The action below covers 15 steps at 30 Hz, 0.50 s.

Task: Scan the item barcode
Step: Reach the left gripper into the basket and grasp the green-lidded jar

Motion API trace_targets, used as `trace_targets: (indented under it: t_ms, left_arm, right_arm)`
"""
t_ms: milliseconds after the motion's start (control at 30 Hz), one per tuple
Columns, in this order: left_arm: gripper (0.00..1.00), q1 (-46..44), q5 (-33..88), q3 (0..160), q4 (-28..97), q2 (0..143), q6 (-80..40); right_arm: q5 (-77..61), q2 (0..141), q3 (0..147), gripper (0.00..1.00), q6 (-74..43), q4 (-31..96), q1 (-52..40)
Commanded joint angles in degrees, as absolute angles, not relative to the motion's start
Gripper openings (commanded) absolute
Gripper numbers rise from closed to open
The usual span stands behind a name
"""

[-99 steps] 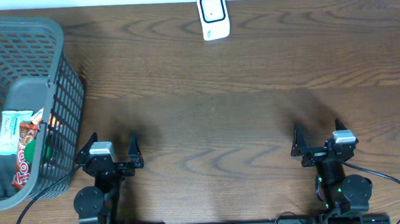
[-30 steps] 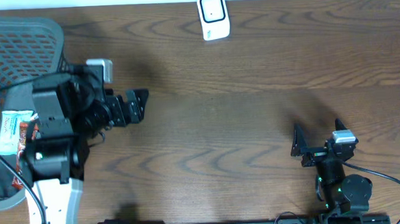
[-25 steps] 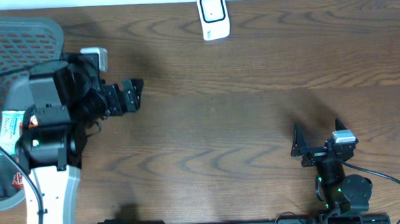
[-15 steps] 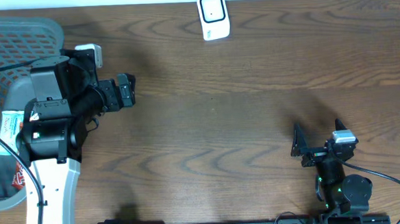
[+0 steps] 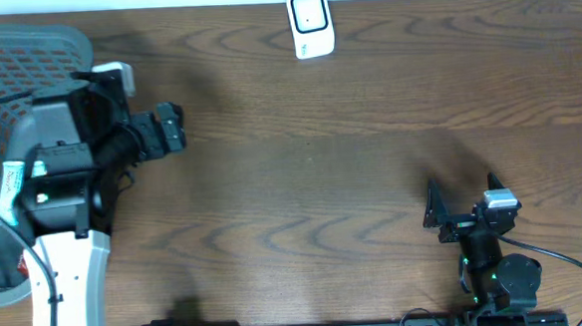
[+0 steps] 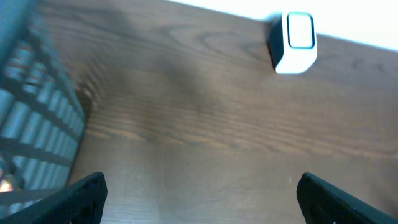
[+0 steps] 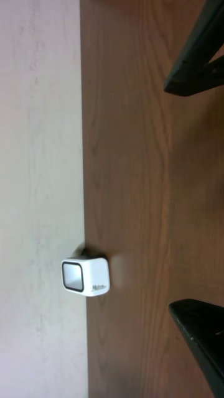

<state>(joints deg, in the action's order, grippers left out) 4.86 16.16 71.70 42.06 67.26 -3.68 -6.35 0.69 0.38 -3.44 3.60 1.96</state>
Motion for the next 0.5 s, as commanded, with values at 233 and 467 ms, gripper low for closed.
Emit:
trace_targets:
  t_ms: [233,467]
  left_arm:
    - [0.98,8.62,15.75,84.90,46.44,67.42,-5.15]
    - [0.98,15.07,15.51,91.53,46.46,69.67,-7.73]
  right_arm:
    - [-6.07,0.49,0.32,0.99,-4.03,3.77,1.34]
    - [-6.07,0.49,0.32,0.99,-4.03,3.77,1.34]
